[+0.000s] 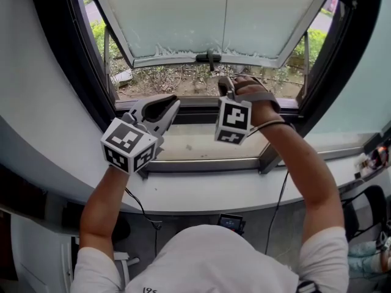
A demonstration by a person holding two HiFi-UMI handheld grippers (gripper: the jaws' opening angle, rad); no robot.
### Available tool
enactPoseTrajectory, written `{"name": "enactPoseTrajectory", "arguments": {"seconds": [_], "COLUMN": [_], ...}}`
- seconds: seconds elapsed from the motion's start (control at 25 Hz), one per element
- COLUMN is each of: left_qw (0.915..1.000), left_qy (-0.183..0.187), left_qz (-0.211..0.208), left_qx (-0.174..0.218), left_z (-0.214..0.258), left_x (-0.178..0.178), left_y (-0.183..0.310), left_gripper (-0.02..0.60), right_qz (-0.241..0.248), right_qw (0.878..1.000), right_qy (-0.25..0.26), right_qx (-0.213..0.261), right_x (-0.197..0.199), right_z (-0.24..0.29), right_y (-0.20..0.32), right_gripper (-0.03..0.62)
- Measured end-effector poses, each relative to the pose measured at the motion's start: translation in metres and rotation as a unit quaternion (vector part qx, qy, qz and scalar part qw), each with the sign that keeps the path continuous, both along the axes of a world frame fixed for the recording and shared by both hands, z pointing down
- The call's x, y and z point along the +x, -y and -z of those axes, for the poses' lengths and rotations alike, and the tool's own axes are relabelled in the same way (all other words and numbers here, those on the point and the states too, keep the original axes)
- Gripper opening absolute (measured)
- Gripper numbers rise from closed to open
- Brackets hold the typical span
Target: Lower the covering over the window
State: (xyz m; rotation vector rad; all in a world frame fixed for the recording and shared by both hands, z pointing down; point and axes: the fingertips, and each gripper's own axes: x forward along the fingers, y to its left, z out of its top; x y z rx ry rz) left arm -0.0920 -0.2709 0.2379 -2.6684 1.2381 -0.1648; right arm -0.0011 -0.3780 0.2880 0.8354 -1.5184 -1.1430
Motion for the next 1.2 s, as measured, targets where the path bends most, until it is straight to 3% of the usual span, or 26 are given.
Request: {"name": "enactPoseTrajectory", "arguments": {"seconds": [0.24, 0.64, 0.84, 1.2], "left_qw": [0.9995, 0.9995, 0.9988, 0.9938], "left_qy": [0.020, 0.027, 0.031, 0.074], "left_qz": [0.011, 0.011, 0.034, 0.068], "left_qx": [0.023, 0.012, 0.018, 0.048], "left_z": [0.014, 0.006, 0.011, 0.025], "left_x": [-0.004, -0.006, -0.016, -0.037], "left_y": [0.003, 0.005, 0.010, 0.016], "left_gripper": [0.023, 0.023, 0.026, 0.115], "right_qz": [-0.002, -0.008, -0.014, -0.018], "right_qw": [1.000, 0.999, 0.998, 0.997], "right_qy": [0.011, 0.002, -0.012, -0.021], "right_qx": [-0.016, -0.035, -0.056, -0.076], "right_x": [-0.002, 0.001, 0.005, 0.004], "right_z": [-0.015, -0.036, -0.064, -0.094], "right_y": [-0.003, -0.004, -0.003, -0.007], "right_gripper": [0.021, 0.021, 0.021, 0.022]}}
